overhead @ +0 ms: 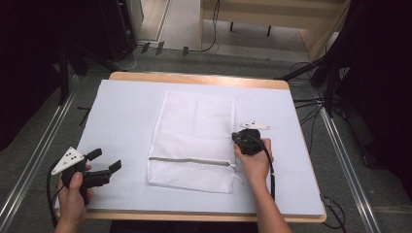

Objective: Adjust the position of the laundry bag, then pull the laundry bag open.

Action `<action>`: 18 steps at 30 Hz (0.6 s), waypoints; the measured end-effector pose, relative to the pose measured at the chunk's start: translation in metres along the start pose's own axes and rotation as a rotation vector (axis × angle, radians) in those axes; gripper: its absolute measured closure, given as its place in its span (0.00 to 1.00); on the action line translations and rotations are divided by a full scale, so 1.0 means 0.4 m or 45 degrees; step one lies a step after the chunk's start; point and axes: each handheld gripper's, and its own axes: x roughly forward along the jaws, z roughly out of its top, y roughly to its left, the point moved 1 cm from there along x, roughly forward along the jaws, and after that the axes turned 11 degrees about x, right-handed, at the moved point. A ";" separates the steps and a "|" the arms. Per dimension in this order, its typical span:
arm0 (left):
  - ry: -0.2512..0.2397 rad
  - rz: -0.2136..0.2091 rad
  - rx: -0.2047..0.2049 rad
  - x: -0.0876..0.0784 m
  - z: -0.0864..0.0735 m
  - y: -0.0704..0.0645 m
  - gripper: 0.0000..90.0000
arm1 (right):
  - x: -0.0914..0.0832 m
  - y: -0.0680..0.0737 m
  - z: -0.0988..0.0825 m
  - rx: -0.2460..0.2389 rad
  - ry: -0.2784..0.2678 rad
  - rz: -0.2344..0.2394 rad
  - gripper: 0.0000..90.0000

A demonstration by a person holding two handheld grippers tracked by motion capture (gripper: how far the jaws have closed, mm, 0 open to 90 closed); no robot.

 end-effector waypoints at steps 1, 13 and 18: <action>-0.002 -0.003 -0.002 0.001 0.000 -0.001 0.08 | 0.001 -0.007 0.000 0.001 -0.002 -0.012 1.00; 0.002 -0.010 0.004 0.005 0.001 -0.003 0.08 | -0.068 -0.045 -0.013 0.049 -0.083 -0.015 0.56; 0.001 -0.026 0.011 0.015 0.006 -0.012 0.08 | -0.140 -0.063 -0.061 0.071 -0.104 0.029 0.50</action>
